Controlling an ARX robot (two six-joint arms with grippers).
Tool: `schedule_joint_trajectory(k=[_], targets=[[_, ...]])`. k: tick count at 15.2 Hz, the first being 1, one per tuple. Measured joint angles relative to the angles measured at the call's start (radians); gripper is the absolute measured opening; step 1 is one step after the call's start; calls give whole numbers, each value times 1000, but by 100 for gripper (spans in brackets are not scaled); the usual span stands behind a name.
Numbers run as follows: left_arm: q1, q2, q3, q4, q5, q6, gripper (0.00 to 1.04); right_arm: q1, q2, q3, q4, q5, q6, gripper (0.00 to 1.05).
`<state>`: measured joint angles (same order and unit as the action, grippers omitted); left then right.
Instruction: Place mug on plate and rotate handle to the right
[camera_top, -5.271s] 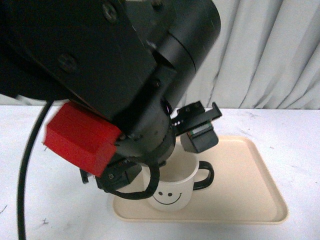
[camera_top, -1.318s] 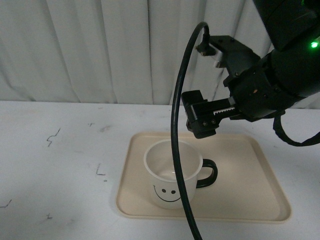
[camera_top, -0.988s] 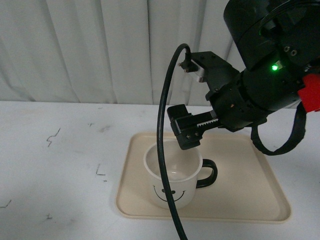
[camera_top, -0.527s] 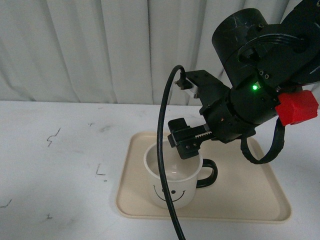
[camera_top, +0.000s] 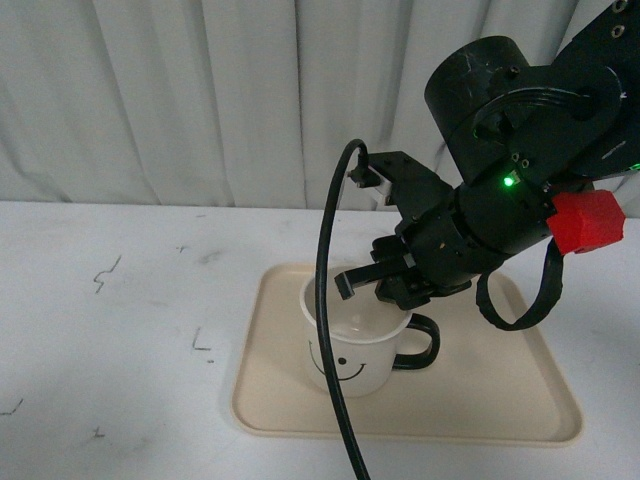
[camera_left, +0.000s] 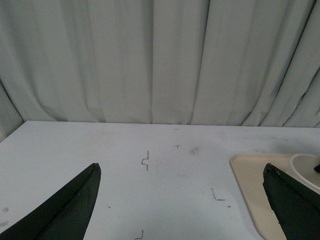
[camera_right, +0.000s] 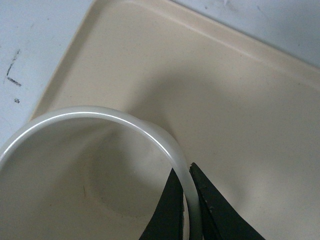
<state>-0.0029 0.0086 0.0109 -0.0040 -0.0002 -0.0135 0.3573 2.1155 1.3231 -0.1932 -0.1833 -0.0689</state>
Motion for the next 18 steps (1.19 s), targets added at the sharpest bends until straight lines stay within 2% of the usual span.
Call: schedule_joint_trajectory(k=[3, 6, 8, 11, 18], targets=[[0, 0, 0, 0, 0, 0, 98, -45, -72, -50, -32, -87, -74, 3], [0, 0, 0, 0, 0, 0, 98, -125, -171, -78, -138, -166, -218, 3], [0, 0, 0, 0, 0, 0, 98, -175, -185, -78, -237, -157, -374, 3], [0, 0, 0, 0, 0, 0, 98, -180, -185, -66, -245, -137, -489, 3], [0, 0, 0, 0, 0, 0, 98, -203, -53, 34, -259, -127, -562, 3]])
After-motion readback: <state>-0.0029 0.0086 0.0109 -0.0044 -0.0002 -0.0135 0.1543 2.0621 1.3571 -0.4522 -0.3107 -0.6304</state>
